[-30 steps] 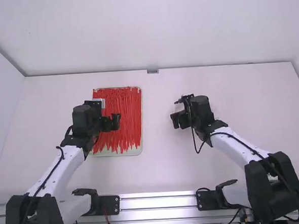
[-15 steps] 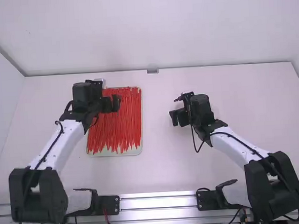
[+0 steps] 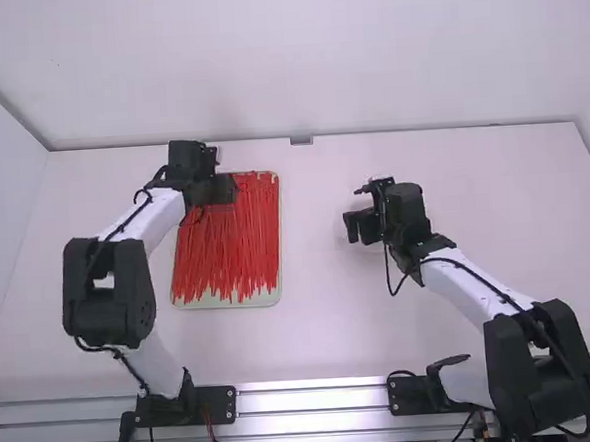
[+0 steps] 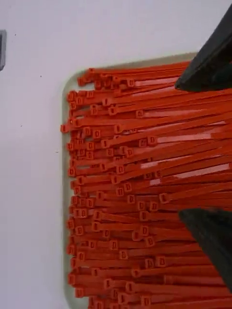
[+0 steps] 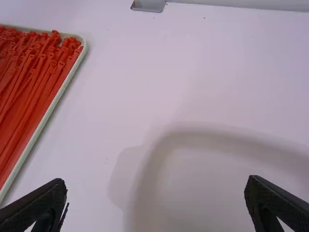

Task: Fasten the cable tie

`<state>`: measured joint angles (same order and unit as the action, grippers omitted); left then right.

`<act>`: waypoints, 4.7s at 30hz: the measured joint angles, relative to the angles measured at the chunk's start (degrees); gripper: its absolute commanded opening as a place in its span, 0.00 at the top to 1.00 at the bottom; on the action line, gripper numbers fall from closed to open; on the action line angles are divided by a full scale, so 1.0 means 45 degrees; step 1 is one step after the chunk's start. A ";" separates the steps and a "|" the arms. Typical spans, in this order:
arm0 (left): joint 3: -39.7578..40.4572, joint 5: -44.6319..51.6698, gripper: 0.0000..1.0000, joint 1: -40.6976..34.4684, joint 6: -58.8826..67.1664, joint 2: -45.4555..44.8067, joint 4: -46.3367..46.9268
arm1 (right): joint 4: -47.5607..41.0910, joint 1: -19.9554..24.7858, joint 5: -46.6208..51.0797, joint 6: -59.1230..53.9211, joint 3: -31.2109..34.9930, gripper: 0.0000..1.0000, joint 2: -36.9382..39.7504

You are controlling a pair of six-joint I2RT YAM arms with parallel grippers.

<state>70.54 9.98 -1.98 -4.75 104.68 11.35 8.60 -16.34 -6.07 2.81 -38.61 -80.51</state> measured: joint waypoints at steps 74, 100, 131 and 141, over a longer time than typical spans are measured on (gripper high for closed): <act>-0.1263 -0.0384 0.60 -0.0816 0.0058 0.2307 -0.3871 | 0.0049 -0.0782 -0.2375 0.0379 0.0000 0.02 0.1540; -0.1263 -0.0962 0.78 -0.1001 -0.0049 0.2807 -0.4541 | -0.0063 -0.0782 -0.2380 0.0384 0.0000 0.02 0.1535; -0.0641 -0.1049 0.84 -0.1025 -0.0403 0.2880 -0.3638 | -0.0063 -0.0787 -0.2375 0.0384 0.0000 0.02 0.1540; -0.0641 -0.1049 0.91 -0.1025 -0.0437 0.2880 -0.3648 | -0.0073 -0.0782 -0.2370 0.0384 0.0000 0.02 0.1535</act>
<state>67.66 5.26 -6.59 -6.72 117.64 -5.06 8.27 -19.86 -16.73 4.54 -38.61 -73.60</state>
